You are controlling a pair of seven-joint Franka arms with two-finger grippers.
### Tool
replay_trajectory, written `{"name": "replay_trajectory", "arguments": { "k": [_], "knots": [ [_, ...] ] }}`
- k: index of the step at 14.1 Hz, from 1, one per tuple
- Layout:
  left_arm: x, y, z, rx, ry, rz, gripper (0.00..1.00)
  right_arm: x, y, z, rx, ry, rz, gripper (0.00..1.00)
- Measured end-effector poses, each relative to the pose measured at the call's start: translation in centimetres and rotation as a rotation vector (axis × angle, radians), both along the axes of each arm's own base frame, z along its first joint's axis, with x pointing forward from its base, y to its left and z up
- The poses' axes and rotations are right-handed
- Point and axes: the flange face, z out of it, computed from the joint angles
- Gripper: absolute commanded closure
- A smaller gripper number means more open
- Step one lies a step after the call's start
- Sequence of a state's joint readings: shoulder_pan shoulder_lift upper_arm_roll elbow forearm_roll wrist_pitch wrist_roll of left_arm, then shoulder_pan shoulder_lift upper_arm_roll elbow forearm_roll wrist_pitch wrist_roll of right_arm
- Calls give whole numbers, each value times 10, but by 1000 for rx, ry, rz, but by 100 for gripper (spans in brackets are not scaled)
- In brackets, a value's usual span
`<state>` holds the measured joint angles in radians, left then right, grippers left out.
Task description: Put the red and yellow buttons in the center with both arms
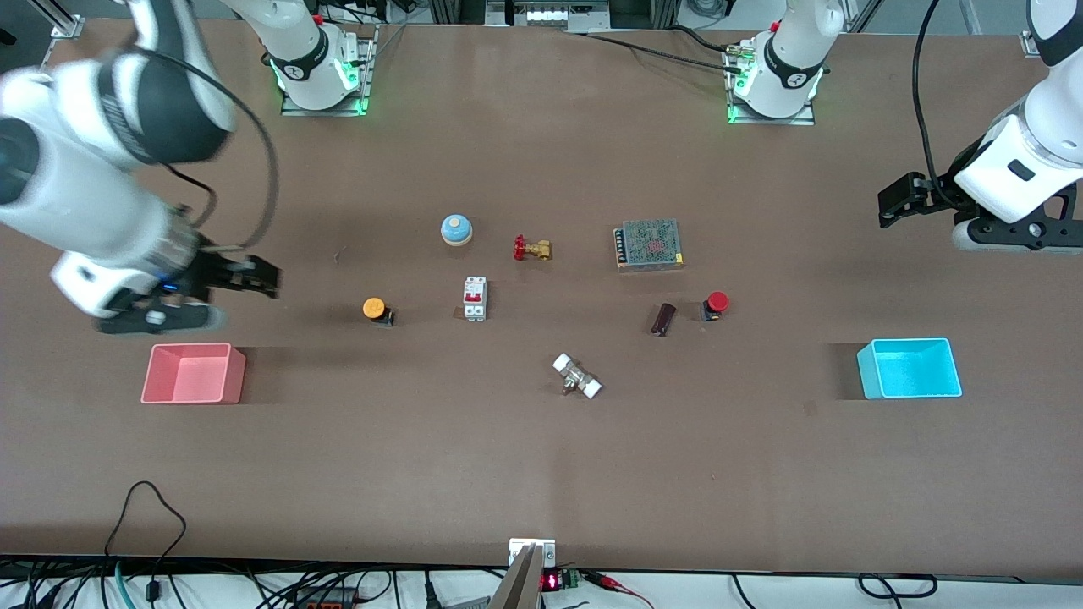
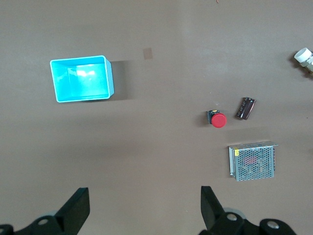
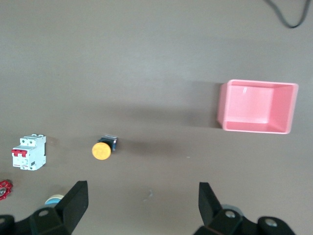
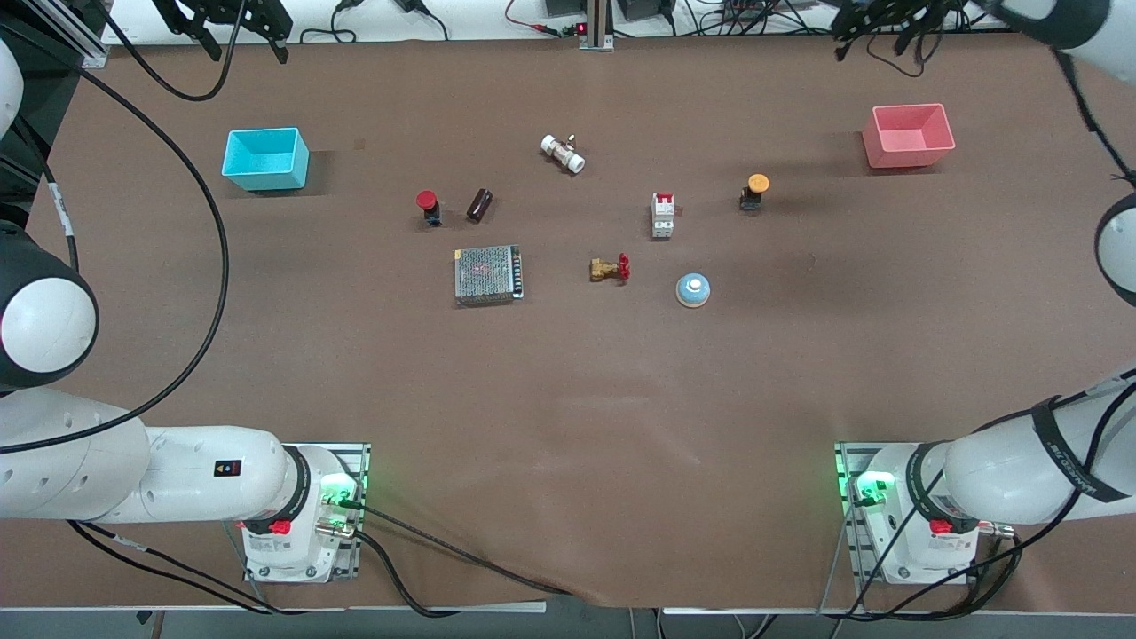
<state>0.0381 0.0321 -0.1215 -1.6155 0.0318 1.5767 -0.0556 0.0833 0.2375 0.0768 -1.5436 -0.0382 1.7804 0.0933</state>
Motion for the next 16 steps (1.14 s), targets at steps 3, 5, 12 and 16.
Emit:
{"name": "replay_trajectory", "arguments": {
  "k": [3, 5, 12, 16],
  "knots": [
    [0, 0, 0, 0, 0, 0, 0, -10, -30, 33, -1, -24, -25, 0],
    [0, 0, 0, -1, 0, -1, 0, -19, -31, 41, -4, -4, -26, 0],
    [-1, -11, 2, -3, -4, -20, 0, -44, -1, 51, -5, 45, 10, 0],
    [-1, -12, 2, -3, -4, -23, 0, -43, -8, 50, -11, 46, -6, 0]
  ]
}}
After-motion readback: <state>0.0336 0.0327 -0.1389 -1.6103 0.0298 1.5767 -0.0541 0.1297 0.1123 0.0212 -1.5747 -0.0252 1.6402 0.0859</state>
